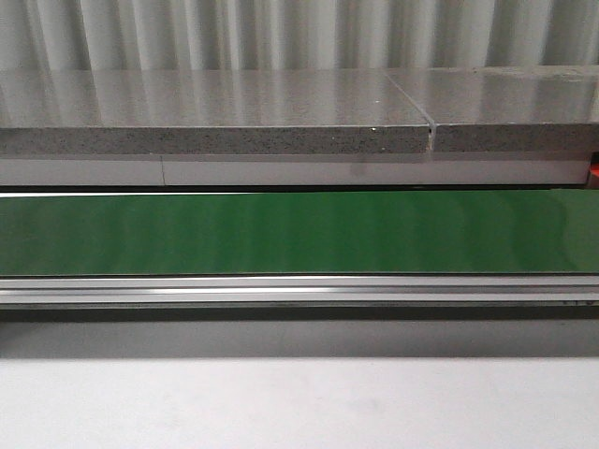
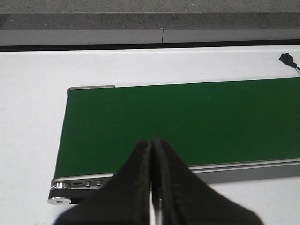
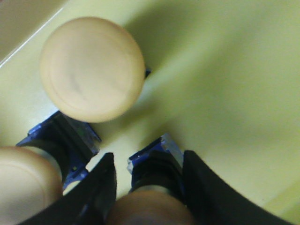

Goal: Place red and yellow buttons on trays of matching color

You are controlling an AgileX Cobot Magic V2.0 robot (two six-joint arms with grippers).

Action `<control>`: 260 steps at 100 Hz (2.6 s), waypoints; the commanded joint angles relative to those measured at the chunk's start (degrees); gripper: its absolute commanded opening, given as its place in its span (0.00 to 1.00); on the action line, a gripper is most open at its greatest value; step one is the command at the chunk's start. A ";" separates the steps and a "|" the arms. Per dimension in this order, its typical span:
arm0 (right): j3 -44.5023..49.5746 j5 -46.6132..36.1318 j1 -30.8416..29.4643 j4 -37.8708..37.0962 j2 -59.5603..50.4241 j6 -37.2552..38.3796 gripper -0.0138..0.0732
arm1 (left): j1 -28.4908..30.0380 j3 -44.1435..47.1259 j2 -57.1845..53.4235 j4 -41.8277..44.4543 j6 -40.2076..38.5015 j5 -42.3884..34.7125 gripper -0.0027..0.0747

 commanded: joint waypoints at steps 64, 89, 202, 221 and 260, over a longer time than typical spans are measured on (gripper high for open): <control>-1.69 0.22 -0.35 -1.19 -7.79 0.07 0.67 | -0.52 -1.36 -0.01 -1.47 -0.12 -3.86 0.01; -1.69 1.29 0.57 -1.19 -13.03 0.07 0.67 | -0.52 -1.36 -0.01 -1.47 -0.12 -3.86 0.01; 8.60 -2.89 46.15 -1.19 -54.93 -5.87 0.66 | -0.52 -1.36 -0.01 -1.47 -0.12 -3.86 0.01; 14.56 -2.83 46.15 -1.19 -62.74 -6.65 0.57 | -0.52 -1.36 -0.01 -1.47 -0.12 -3.86 0.01; 19.77 -0.42 46.15 -1.19 -69.05 -6.65 0.02 | -0.52 -1.36 -0.01 -1.47 -0.12 -3.86 0.01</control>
